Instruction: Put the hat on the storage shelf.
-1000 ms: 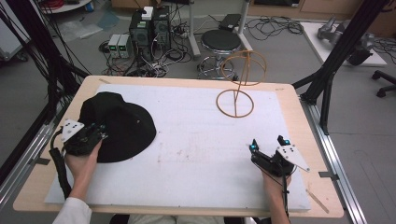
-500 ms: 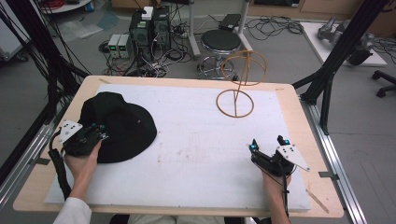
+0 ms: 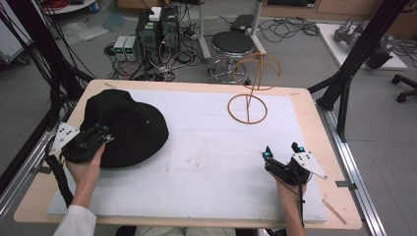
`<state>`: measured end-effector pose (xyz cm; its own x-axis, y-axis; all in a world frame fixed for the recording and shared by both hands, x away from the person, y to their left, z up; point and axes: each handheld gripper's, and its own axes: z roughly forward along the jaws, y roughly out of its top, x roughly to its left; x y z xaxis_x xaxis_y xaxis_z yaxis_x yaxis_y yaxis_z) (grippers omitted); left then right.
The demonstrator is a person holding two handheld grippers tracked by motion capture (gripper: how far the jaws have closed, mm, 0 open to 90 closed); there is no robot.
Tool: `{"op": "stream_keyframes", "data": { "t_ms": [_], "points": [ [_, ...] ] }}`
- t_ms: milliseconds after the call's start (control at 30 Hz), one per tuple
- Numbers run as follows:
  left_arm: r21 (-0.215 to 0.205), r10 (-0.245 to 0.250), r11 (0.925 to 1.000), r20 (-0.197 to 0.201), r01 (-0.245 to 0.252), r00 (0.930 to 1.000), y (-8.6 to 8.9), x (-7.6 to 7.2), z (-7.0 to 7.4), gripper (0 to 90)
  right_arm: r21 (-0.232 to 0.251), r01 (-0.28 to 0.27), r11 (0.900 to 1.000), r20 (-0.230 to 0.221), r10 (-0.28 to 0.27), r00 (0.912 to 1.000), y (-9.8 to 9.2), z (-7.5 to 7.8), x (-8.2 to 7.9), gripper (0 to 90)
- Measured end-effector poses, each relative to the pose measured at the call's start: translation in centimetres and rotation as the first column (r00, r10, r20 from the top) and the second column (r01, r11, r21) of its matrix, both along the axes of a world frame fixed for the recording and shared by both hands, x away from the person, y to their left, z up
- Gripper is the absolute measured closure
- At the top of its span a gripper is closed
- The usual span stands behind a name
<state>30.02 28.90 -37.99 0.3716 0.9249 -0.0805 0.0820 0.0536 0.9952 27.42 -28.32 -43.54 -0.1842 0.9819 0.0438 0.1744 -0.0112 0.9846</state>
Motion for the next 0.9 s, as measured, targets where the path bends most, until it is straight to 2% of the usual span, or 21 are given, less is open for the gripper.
{"op": "stream_keyframes", "data": {
  "t_ms": [33, 67, 100, 167, 200, 233, 267, 300, 367, 467, 500, 700, 733, 900],
  "points": [
    [0.0, -0.014, 0.9999, 0.018, 0.014, 0.9997, -0.3, 0.1, 0.4, 85.5, -0.003, -0.003, 1.0, 0.0, 0.003, 1.0, 0.0, 0.0, 0.0, 5.9],
    [0.001, -0.039, 0.9992, 0.058, 0.039, 0.9975, -1.2, 0.2, 1.2, 85.5, -0.016, -0.009, 1.0, 0.005, 0.009, 0.9999, 0.2, 0.0, 0.0, 6.0],
    [0.001, -0.039, 0.9992, 0.058, 0.039, 0.9975, -1.2, 0.2, 1.2, 85.5, -0.022, -0.013, 1.0, 0.001, 0.013, 0.9999, 0.3, 0.0, 0.0, 6.0],
    [0.002, -0.064, 0.9979, 0.099, 0.064, 0.993, -2.3, 0.3, 2.2, 85.5, -0.02, -0.021, 1.0, -0.001, 0.021, 0.9998, 0.4, 0.0, 0.0, 6.0],
    [-0.002, -0.084, 0.9963, 0.13, 0.085, 0.9879, -3.3, 0.5, 3.1, 85.5, -0.028, -0.029, 0.999, 0.006, 0.029, 0.9996, 0.4, -0.1, 0.0, 6.0],
    [-0.002, -0.084, 0.9963, 0.13, 0.085, 0.9879, -3.3, 0.5, 3.1, 85.5, -0.028, -0.029, 0.999, 0.006, 0.029, 0.9996, 0.4, -0.1, 0.0, 6.0],
    [-0.011, -0.106, 0.994, 0.146, 0.108, 0.9837, -4.0, 0.7, 4.0, 85.5, -0.024, -0.032, 0.999, 0.003, 0.032, 0.9995, 0.4, -0.1, 0.1, 6.0],
    [-0.011, -0.106, 0.994, 0.146, 0.108, 0.9837, -4.0, 0.7, 4.0, 85.5, -0.024, -0.032, 0.999, 0.003, 0.032, 0.9995, 0.4, -0.1, 0.1, 6.0],
    [-0.028, -0.123, 0.9912, 0.162, 0.129, 0.9791, -4.8, 0.8, 4.9, 85.5, -0.018, -0.03, 0.999, 0.0, 0.03, 0.9996, 0.4, 0.0, 0.0, 6.0],
    [-0.045, -0.143, 0.9868, 0.205, 0.156, 0.9681, -5.9, 0.7, 6.0, 85.6, -0.023, -0.018, 1.0, 0.022, 0.018, 0.9996, 0.3, 0.1, -0.2, 6.0],
    [-0.048, -0.151, 0.985, 0.228, 0.166, 0.9621, -6.6, 0.8, 6.7, 85.5, -0.023, -0.015, 1.0, 0.026, 0.015, 0.9995, 0.3, 0.1, -0.2, 6.0],
    [-0.052, -0.152, 0.9842, 0.239, 0.169, 0.959, -8.5, 2.3, 7.7, 85.5, -0.018, 0.01, 1.0, 0.048, -0.009, 0.9988, 0.3, 0.2, -0.3, 5.9],
    [-0.055, -0.164, 0.9815, 0.251, 0.183, 0.954, -9.2, 2.9, 8.0, 85.5, -0.013, 0.011, 1.0, 0.049, -0.01, 0.9987, 0.3, 0.2, -0.3, 6.0],
    [-0.058, -0.179, 0.9779, 0.265, 0.201, 0.9476, -10.6, 3.9, 8.7, 85.5, -0.006, 0.013, 1.0, 0.047, -0.013, 0.9988, 0.1, 0.2, -0.3, 5.9]
  ]
}}
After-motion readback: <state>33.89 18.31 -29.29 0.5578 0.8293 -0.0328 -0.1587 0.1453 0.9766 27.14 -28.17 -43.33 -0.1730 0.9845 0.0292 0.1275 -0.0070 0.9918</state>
